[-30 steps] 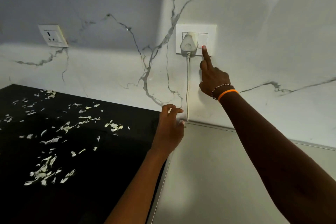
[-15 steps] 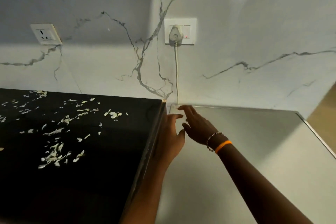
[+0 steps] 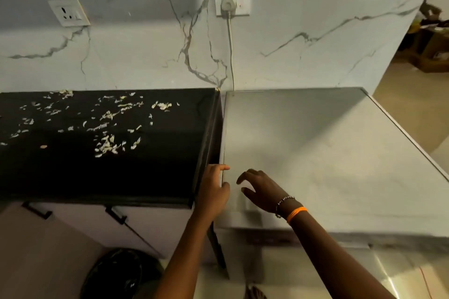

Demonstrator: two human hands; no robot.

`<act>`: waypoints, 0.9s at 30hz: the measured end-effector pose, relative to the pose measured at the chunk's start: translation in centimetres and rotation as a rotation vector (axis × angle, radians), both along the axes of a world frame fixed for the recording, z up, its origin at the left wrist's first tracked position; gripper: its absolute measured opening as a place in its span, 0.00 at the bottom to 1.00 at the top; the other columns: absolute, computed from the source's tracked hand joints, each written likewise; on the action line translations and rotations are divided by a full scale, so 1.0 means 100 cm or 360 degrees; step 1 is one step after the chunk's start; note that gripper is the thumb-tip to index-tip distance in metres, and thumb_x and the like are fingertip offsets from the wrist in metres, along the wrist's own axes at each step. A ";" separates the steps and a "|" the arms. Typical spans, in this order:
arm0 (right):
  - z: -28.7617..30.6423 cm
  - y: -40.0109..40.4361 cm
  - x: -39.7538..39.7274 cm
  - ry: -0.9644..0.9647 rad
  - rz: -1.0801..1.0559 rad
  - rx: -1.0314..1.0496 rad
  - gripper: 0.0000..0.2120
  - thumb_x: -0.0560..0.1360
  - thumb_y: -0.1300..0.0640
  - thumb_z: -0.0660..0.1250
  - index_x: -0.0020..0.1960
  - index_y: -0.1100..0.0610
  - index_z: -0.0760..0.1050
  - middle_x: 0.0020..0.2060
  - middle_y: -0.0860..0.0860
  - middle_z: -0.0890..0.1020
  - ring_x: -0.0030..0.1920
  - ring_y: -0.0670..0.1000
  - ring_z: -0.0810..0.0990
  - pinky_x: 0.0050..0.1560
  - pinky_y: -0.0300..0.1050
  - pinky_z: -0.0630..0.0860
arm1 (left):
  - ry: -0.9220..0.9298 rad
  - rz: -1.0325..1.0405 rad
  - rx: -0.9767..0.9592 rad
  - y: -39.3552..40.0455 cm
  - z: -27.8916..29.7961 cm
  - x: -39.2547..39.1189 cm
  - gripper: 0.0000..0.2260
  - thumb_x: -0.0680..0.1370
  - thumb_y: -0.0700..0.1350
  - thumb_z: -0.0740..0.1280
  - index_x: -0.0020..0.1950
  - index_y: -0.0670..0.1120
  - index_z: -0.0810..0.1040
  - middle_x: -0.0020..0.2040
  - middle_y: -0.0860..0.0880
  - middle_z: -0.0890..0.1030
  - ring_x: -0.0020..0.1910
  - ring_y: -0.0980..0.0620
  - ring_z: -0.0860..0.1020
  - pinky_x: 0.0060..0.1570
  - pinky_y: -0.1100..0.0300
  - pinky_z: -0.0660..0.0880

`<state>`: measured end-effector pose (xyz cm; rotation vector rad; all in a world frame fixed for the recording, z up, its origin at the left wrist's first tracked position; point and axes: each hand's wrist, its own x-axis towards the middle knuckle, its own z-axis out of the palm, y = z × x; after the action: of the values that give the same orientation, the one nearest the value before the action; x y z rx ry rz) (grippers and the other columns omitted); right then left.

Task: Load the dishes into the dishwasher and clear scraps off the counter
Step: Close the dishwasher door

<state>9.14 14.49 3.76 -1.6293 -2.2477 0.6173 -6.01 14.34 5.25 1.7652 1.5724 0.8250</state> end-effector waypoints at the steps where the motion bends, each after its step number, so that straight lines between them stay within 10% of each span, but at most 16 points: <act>1: -0.005 -0.014 -0.005 0.0006 -0.0014 -0.0004 0.15 0.78 0.55 0.60 0.64 0.55 0.70 0.63 0.53 0.72 0.61 0.54 0.71 0.60 0.45 0.69 | -0.0010 0.0013 -0.0014 -0.015 -0.005 -0.008 0.17 0.77 0.34 0.61 0.63 0.49 0.72 0.65 0.51 0.68 0.62 0.58 0.67 0.54 0.69 0.64; 5: -0.024 -0.062 -0.022 -0.0005 -0.0063 -0.0073 0.23 0.77 0.50 0.62 0.69 0.58 0.66 0.70 0.54 0.65 0.69 0.55 0.65 0.69 0.45 0.63 | 0.0008 0.0059 -0.0046 -0.067 -0.025 -0.031 0.15 0.77 0.36 0.62 0.62 0.47 0.73 0.65 0.49 0.69 0.58 0.59 0.67 0.41 0.80 0.65; 12: -0.052 -0.103 -0.026 -0.0550 -0.0062 0.0139 0.36 0.75 0.55 0.63 0.76 0.54 0.46 0.76 0.51 0.50 0.76 0.53 0.49 0.75 0.47 0.45 | 0.0015 0.0082 -0.0161 -0.126 -0.049 -0.037 0.13 0.77 0.35 0.60 0.59 0.45 0.75 0.61 0.46 0.72 0.60 0.51 0.72 0.50 0.73 0.62; 19: -0.079 -0.103 -0.039 -0.0911 -0.0260 0.0471 0.43 0.54 0.55 0.80 0.68 0.56 0.68 0.62 0.54 0.77 0.60 0.57 0.78 0.62 0.54 0.72 | 0.0071 0.0078 -0.0375 -0.164 -0.070 -0.043 0.12 0.78 0.38 0.61 0.60 0.46 0.74 0.63 0.46 0.70 0.63 0.48 0.70 0.58 0.64 0.65; 27: -0.104 -0.090 -0.036 -0.0873 -0.0276 0.0704 0.41 0.56 0.54 0.77 0.66 0.55 0.66 0.60 0.53 0.78 0.61 0.55 0.66 0.60 0.51 0.60 | 0.0149 0.0162 -0.0484 -0.171 -0.079 -0.046 0.12 0.78 0.39 0.61 0.61 0.46 0.75 0.63 0.47 0.70 0.60 0.49 0.72 0.54 0.66 0.66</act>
<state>5.56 5.49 -6.61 -1.8704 -2.3135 -0.3998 -10.57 -2.71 -2.65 1.5338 1.7572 0.5217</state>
